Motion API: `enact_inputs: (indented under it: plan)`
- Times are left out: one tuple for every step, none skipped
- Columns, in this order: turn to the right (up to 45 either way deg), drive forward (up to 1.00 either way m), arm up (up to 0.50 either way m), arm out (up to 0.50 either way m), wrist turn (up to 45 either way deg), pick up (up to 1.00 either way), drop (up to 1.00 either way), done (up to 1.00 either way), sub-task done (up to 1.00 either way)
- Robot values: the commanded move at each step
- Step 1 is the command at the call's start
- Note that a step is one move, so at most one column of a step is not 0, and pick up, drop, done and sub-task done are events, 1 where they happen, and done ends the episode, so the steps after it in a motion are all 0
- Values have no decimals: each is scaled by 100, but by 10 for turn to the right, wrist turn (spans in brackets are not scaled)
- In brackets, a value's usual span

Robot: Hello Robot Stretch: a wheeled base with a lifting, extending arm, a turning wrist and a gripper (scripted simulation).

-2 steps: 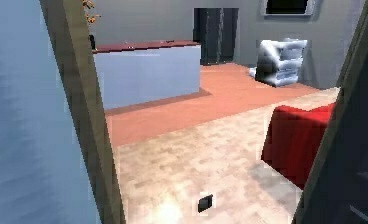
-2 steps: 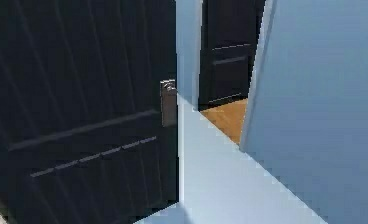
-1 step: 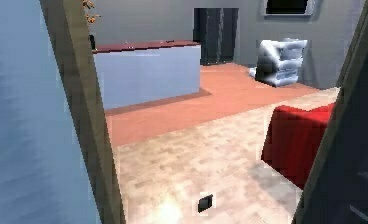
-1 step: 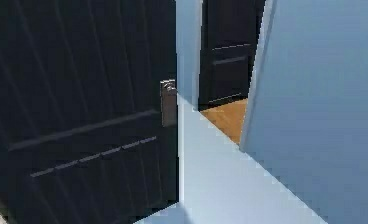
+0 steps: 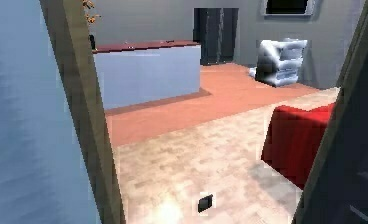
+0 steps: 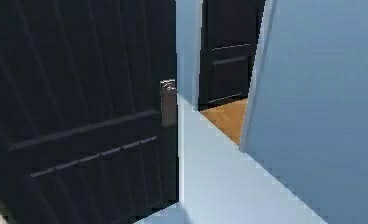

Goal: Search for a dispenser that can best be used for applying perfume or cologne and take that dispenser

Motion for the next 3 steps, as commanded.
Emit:
enact_inputs:
  plan:
    - [450,0,0,0,0,0,0,0,0]
    - [450,0,0,0,0,0,0,0,0]
    - [210,0,0,0,0,0,0,0,0]
